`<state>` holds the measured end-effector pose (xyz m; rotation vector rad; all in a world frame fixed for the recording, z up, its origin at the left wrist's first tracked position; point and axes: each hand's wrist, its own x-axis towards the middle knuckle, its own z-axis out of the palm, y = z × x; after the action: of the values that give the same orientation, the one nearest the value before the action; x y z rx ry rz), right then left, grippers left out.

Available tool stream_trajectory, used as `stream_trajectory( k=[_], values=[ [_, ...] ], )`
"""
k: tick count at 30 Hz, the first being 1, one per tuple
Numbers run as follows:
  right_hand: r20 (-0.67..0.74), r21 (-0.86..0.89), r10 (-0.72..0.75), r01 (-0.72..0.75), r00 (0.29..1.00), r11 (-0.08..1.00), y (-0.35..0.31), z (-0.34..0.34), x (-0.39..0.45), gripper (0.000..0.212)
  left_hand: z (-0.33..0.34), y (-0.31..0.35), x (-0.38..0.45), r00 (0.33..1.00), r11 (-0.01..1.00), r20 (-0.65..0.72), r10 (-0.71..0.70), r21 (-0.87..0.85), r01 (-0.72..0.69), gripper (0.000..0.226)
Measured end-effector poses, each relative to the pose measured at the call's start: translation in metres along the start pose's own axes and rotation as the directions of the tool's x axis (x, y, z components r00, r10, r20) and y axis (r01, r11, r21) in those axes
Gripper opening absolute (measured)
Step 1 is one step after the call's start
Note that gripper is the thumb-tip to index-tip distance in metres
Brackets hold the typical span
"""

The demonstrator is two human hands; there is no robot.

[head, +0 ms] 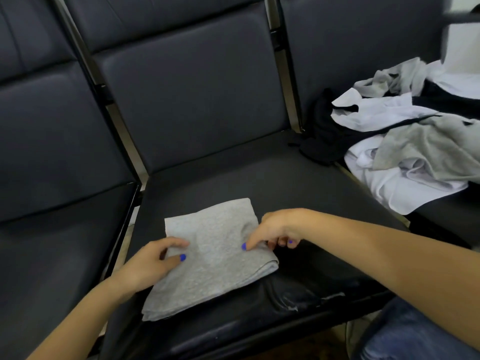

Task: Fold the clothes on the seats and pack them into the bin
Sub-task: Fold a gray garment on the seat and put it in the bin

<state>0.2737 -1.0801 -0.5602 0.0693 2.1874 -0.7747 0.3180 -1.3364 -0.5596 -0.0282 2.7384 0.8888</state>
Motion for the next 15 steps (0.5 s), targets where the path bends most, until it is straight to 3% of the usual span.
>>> stream_trajectory(
  k=[3, 6, 10, 12, 15],
  values=[
    [0.008, 0.098, -0.039, 0.038, 0.999, 0.994, -0.006, 0.007, 0.0, 0.02, -0.001, 0.006, -0.012, 0.991, 0.899, 0.05, -0.123, -0.418, 0.132, 0.029],
    [-0.009, 0.443, -0.096, 0.09, 0.995, 0.892, -0.004, -0.006, -0.007, 0.027, 0.0, 0.011, -0.022, 0.976, 0.728, 0.176, -0.128, -0.652, 0.213, 0.043],
    [-0.046, 0.784, -0.132, 0.118, 0.99, 0.609, 0.008, -0.036, -0.028, 0.006, 0.012, 0.03, -0.029, 0.953, 0.467, 0.291, -0.09, -0.832, 0.298, 0.044],
    [-0.098, 0.889, -0.09, 0.128, 0.991, 0.439, 0.02, -0.046, -0.033, 0.014, 0.024, 0.045, -0.029, 0.949, 0.353, 0.311, -0.061, -0.882, 0.312, 0.035],
    [-0.103, 0.938, 0.057, 0.078, 0.993, 0.339, 0.043, -0.047, -0.039, 0.034, 0.042, 0.063, -0.021, 0.949, 0.282, 0.311, -0.054, -0.907, 0.313, 0.031]
  ],
)
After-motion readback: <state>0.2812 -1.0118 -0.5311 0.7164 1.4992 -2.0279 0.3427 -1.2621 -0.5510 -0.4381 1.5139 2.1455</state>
